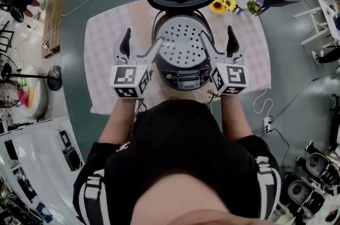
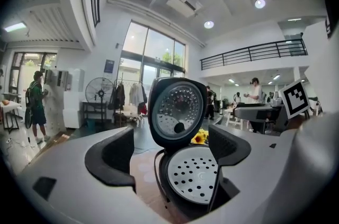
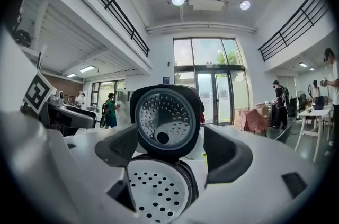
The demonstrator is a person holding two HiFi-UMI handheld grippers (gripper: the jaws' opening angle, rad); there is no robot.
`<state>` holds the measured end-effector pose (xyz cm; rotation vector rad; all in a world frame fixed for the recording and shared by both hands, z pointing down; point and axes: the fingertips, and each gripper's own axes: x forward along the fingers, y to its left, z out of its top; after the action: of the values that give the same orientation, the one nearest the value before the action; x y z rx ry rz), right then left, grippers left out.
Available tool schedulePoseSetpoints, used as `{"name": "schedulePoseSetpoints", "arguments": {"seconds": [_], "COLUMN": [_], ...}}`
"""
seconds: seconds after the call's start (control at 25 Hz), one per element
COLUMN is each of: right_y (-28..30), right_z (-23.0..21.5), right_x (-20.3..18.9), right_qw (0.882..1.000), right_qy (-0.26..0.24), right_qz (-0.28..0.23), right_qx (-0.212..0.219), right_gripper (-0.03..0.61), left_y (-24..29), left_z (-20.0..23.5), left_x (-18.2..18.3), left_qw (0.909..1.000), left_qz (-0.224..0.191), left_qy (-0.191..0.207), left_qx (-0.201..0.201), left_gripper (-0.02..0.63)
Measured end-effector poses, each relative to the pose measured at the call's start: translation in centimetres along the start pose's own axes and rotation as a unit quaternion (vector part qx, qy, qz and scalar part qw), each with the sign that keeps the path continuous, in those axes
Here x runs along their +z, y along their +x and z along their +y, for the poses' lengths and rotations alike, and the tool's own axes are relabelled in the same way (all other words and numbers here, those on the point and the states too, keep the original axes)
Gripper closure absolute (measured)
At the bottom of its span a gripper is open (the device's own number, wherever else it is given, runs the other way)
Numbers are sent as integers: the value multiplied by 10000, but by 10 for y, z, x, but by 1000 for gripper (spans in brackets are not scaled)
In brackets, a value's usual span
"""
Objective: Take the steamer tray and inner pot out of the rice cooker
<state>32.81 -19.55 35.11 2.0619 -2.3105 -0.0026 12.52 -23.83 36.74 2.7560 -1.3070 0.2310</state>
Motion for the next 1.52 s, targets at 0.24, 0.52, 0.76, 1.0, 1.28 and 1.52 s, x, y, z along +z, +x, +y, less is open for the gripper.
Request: {"name": "schedulePoseSetpoints", "arguments": {"seconds": [0.24, 0.52, 0.76, 1.0, 1.28, 1.52], "right_y": [6, 15, 24, 33, 50, 56], "right_z": [-6, -10, -10, -15, -20, -30], "right_x": [-23, -65, -92, -124, -153, -175], "right_qw": [9980, 9866, 9719, 9470, 9268, 9097], "right_qy": [-204, -365, -384, -581, -651, -598], "right_qz": [587, 1587, 2321, 3158, 3686, 4093], "right_qx": [-82, -136, -36, 87, 313, 361], "right_gripper": [216, 218, 218, 221, 222, 222], "left_y": [16, 30, 45, 59, 78, 89], "left_z": [-1, -7, -15, -10, -5, -6], "left_x": [-18, -48, -68, -100, -130, -154], "left_qw": [9981, 9896, 9820, 9648, 9454, 9303], "left_qz": [603, 1432, 1818, 2523, 3123, 3562], "left_qy": [-90, -96, -437, -715, -915, -842], "left_qx": [80, -29, -263, -199, -158, -235], "left_gripper": [199, 199, 199, 201, 201, 201]}}
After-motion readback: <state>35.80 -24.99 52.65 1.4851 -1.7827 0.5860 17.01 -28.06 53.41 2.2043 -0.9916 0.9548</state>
